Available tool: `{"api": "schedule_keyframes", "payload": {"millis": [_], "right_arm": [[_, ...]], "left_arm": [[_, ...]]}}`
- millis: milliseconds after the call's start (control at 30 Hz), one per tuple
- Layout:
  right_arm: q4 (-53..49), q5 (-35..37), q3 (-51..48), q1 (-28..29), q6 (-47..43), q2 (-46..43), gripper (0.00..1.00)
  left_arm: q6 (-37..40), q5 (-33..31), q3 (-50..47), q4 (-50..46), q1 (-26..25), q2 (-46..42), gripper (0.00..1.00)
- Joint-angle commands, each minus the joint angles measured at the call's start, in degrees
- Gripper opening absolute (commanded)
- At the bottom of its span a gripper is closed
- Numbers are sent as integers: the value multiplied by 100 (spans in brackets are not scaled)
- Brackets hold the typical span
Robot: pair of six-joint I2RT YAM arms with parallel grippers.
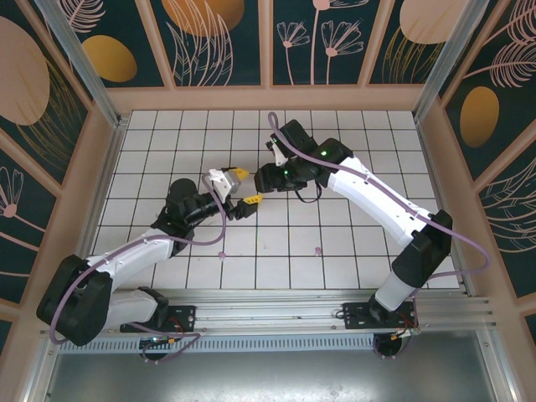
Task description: Insert wireless bluetooth earbuds into charging case
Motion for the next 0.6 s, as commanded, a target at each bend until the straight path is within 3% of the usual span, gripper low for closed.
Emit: {"api": "schedule_keyframes", "payload": {"millis": [0, 567], "right_arm": [[-75, -159, 37, 38, 64, -145, 45], [-116, -340, 76, 47, -34, -147, 44]], "left_arm": [[237, 317, -223, 671, -18, 40, 74], [50, 1200, 213, 928, -22, 585, 62]]}}
